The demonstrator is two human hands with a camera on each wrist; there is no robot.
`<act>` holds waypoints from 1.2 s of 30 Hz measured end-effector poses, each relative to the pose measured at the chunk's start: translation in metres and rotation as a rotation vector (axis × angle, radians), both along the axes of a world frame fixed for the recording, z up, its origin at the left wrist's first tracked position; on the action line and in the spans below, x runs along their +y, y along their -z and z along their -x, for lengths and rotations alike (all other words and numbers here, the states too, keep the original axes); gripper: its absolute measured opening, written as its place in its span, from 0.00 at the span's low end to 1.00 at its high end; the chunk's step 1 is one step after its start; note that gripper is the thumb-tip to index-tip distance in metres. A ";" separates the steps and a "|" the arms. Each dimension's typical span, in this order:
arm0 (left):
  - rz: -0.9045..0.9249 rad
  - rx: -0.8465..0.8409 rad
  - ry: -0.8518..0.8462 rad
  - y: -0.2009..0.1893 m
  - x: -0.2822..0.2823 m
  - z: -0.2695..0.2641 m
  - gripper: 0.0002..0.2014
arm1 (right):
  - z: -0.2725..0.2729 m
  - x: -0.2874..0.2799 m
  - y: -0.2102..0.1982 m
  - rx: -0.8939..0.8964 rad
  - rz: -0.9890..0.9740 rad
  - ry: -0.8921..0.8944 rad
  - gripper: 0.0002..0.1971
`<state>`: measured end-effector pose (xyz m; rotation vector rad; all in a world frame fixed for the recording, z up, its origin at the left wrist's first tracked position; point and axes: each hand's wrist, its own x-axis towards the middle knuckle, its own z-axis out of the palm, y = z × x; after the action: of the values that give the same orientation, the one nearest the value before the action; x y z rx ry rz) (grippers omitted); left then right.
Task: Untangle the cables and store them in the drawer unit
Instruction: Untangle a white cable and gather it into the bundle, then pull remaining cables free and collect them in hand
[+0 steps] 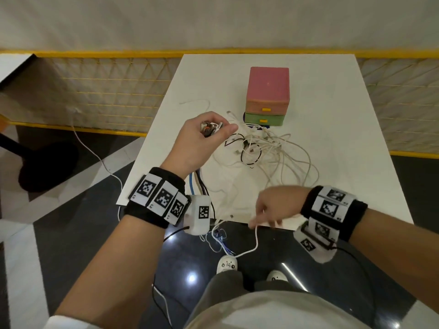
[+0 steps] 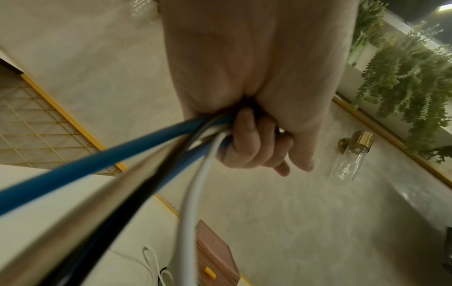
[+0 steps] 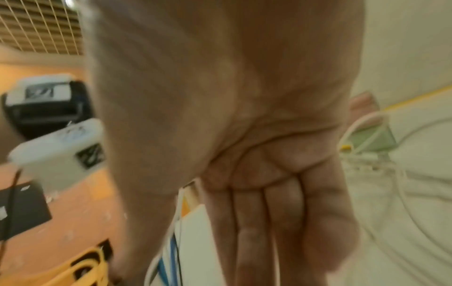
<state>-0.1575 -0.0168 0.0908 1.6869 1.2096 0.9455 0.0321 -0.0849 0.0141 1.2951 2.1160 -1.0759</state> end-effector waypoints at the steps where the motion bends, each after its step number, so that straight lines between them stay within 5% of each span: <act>1: 0.020 -0.025 -0.004 -0.001 -0.002 -0.001 0.10 | -0.001 0.007 -0.010 0.044 -0.146 0.055 0.31; 3: 0.062 -0.081 0.007 -0.001 -0.008 -0.007 0.10 | 0.003 0.018 -0.030 0.303 -0.296 0.233 0.34; 5: 0.084 -0.136 0.040 0.000 -0.016 -0.017 0.09 | 0.017 0.024 -0.044 0.660 -0.248 0.357 0.33; 7: 0.092 -0.189 0.065 -0.001 -0.022 -0.025 0.10 | 0.035 0.023 -0.041 0.885 -0.134 0.371 0.20; 10: 0.094 -0.273 0.040 -0.007 -0.022 -0.028 0.11 | 0.054 0.008 -0.017 0.965 -0.027 0.424 0.05; 19: 0.107 -0.400 -0.104 -0.009 -0.020 -0.026 0.13 | 0.053 -0.016 0.048 0.669 -0.255 0.347 0.10; 30: 0.103 -0.474 -0.120 -0.011 -0.019 -0.017 0.12 | 0.048 -0.022 0.070 0.390 0.102 0.101 0.12; 36: 0.074 -0.449 -0.088 -0.018 -0.011 -0.014 0.12 | 0.031 -0.027 0.082 0.172 0.050 0.012 0.16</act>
<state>-0.1439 -0.0274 0.1091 1.2799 1.0050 1.2381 0.0011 -0.1122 -0.0678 1.2324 2.1909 -1.2785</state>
